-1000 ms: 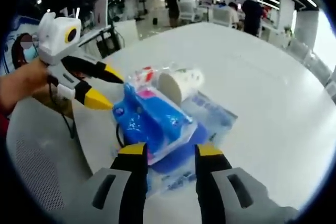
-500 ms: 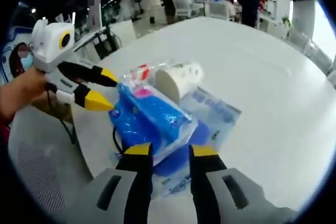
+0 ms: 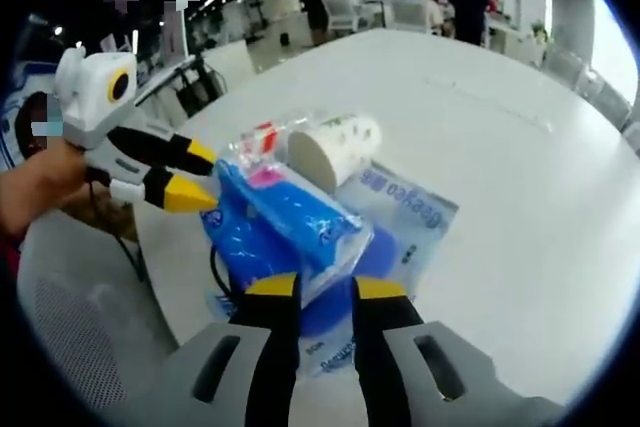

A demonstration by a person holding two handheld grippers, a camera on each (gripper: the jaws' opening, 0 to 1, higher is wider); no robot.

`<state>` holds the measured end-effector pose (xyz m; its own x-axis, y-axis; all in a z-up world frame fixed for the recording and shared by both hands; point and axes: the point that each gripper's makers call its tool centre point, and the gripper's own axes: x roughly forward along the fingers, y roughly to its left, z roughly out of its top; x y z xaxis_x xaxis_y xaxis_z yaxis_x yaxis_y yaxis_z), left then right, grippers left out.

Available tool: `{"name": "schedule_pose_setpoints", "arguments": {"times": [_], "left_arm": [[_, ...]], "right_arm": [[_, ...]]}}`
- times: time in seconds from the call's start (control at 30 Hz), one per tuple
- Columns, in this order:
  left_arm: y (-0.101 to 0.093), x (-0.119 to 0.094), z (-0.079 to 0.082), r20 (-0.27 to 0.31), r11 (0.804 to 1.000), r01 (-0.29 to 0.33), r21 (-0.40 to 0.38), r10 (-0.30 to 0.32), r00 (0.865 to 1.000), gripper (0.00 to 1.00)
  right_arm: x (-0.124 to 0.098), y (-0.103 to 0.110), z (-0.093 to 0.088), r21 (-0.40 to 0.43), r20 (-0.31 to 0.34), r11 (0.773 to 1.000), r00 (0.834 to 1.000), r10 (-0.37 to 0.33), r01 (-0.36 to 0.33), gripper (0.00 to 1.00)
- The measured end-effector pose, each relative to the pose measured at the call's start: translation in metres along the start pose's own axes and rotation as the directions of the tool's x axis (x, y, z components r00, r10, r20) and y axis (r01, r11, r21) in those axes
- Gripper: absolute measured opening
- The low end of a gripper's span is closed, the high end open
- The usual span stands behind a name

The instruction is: Arrange the tabletop items into an orderly group along one side of the table until the central work area is clear of visible clutter.

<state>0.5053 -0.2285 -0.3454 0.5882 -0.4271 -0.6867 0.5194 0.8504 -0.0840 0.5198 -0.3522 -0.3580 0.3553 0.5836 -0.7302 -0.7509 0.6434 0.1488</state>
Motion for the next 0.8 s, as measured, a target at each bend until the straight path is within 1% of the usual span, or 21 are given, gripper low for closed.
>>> {"name": "schedule_pose_setpoints", "arguments": {"times": [0.13, 0.27, 0.5, 0.63, 0.73, 0.8], "left_arm": [[0.0001, 0.0016, -0.0013, -0.004, 1.0, 0.001, 0.004, -0.001, 1.0, 0.17], [-0.0005, 0.0023, -0.0016, -0.006, 1.0, 0.005, 0.007, -0.005, 1.0, 0.13], [-0.0009, 0.004, -0.0026, -0.016, 1.0, -0.001, 0.02, 0.002, 1.0, 0.08], [0.0001, 0.0035, 0.0001, -0.005, 1.0, -0.013, 0.027, 0.013, 1.0, 0.03], [-0.0005, 0.0034, -0.0007, -0.007, 1.0, -0.014, 0.028, 0.014, 1.0, 0.0], [-0.0017, 0.0031, -0.001, -0.006, 0.999, -0.012, 0.029, 0.012, 1.0, 0.0]], "right_arm": [[0.0025, 0.0009, -0.0018, 0.001, -0.007, 1.0, 1.0, 0.003, -0.003, 0.16], [0.0023, -0.0005, -0.0023, 0.009, -0.005, 1.0, 1.0, 0.005, -0.005, 0.11], [0.0015, 0.0001, 0.0006, 0.01, 0.007, 1.0, 1.0, 0.008, -0.008, 0.07], [0.0002, 0.0012, 0.0005, 0.027, 0.013, 1.0, 1.0, 0.016, -0.016, 0.05], [-0.0011, 0.0021, 0.0004, 0.026, 0.018, 1.0, 1.0, 0.017, -0.018, 0.03], [-0.0019, 0.0023, 0.0013, 0.025, 0.024, 0.999, 1.0, 0.02, -0.02, 0.02]]}}
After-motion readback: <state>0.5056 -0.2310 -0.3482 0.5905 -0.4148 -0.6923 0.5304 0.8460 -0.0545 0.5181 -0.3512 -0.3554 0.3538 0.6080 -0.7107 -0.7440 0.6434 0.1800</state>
